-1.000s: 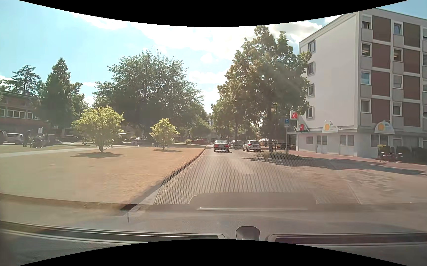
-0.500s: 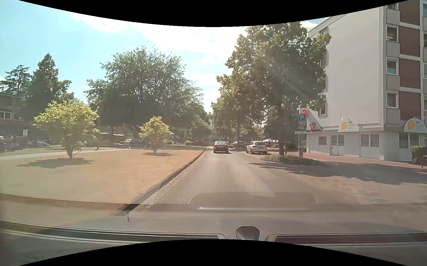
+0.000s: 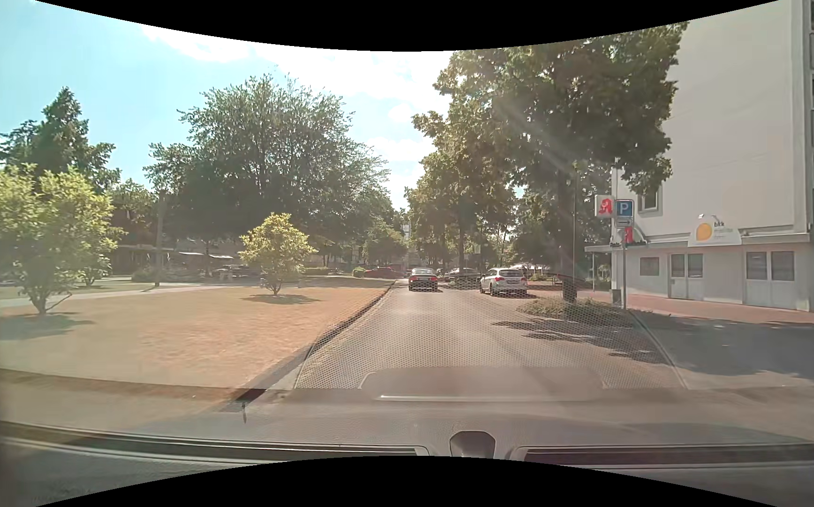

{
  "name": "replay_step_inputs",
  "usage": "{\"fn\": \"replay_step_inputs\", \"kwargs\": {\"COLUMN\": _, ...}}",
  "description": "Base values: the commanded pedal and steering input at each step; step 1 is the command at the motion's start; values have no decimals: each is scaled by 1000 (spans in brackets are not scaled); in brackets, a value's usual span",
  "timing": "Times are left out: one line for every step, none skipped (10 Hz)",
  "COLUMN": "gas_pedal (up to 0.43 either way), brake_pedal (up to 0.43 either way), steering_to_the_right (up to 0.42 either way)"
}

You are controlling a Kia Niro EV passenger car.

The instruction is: Follow the waypoints while adhering to traffic rules and regulations

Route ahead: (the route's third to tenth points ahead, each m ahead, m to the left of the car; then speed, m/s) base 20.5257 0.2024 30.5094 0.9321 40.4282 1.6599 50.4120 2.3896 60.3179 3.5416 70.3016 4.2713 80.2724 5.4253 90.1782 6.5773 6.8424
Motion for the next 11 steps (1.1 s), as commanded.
{"fn": "replay_step_inputs", "kwargs": {"gas_pedal": 98, "brake_pedal": 6, "steering_to_the_right": -14}}
{"fn": "replay_step_inputs", "kwargs": {"gas_pedal": 98, "brake_pedal": 6, "steering_to_the_right": -14}}
{"fn": "replay_step_inputs", "kwargs": {"gas_pedal": 98, "brake_pedal": 6, "steering_to_the_right": -14}}
{"fn": "replay_step_inputs", "kwargs": {"gas_pedal": 98, "brake_pedal": 6, "steering_to_the_right": -13}}
{"fn": "replay_step_inputs", "kwargs": {"gas_pedal": 98, "brake_pedal": 6, "steering_to_the_right": -13}}
{"fn": "replay_step_inputs", "kwargs": {"gas_pedal": 98, "brake_pedal": 6, "steering_to_the_right": -13}}
{"fn": "replay_step_inputs", "kwargs": {"gas_pedal": 98, "brake_pedal": 6, "steering_to_the_right": -12}}
{"fn": "replay_step_inputs", "kwargs": {"gas_pedal": 98, "brake_pedal": 6, "steering_to_the_right": -12}}
{"fn": "replay_step_inputs", "kwargs": {"gas_pedal": 98, "brake_pedal": 6, "steering_to_the_right": -11}}
{"fn": "replay_step_inputs", "kwargs": {"gas_pedal": 98, "brake_pedal": 6, "steering_to_the_right": -11}}
{"fn": "replay_step_inputs", "kwargs": {"gas_pedal": 98, "brake_pedal": 6, "steering_to_the_right": -11}}
